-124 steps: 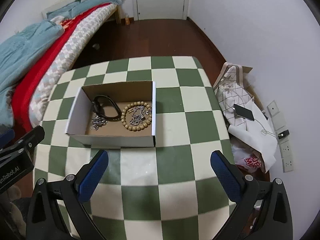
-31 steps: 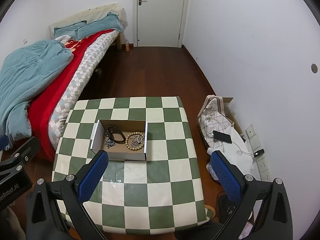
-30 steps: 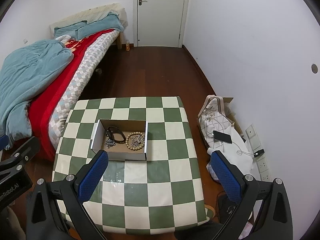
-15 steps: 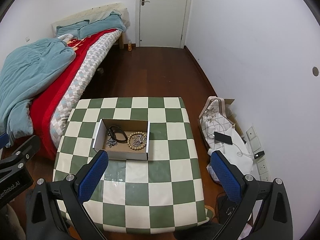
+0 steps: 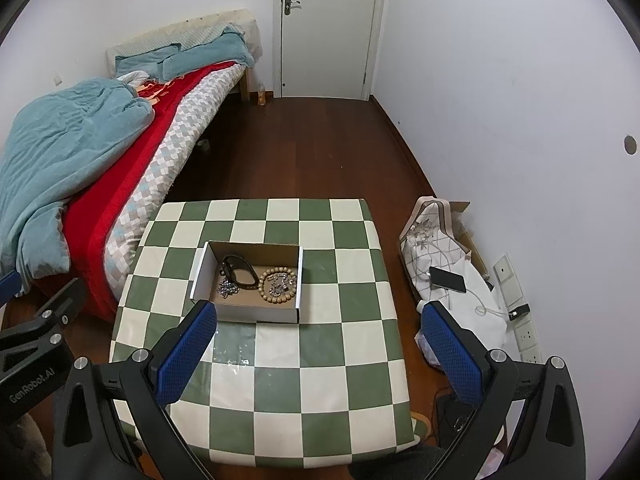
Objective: Organize jewelry
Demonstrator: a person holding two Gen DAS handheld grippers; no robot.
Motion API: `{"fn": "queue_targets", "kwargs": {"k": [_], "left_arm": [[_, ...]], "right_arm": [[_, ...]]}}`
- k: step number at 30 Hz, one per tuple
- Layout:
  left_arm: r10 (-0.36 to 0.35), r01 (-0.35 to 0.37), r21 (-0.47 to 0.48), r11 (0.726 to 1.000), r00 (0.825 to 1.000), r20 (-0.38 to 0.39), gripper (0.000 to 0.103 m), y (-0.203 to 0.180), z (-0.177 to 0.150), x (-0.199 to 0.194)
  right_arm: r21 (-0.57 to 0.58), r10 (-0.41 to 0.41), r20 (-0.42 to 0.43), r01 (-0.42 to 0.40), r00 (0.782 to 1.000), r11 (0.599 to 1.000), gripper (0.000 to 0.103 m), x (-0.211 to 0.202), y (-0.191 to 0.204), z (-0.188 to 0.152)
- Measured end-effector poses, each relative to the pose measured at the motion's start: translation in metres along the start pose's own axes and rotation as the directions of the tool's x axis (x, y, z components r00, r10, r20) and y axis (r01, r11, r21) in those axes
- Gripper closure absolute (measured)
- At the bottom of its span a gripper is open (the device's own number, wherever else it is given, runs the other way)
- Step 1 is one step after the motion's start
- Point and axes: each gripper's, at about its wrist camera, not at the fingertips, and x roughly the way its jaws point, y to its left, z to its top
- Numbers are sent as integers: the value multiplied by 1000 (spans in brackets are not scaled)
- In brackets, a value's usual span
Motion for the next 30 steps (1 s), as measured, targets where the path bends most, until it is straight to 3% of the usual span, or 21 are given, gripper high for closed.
{"fn": "queue_targets", "kwargs": {"k": [30], "left_arm": [[7,-7,1,1000,1000,24,0,-1,3,-11]], "right_arm": [[2,5,17,-5,1000,1000,0,-10,2,4]]}}
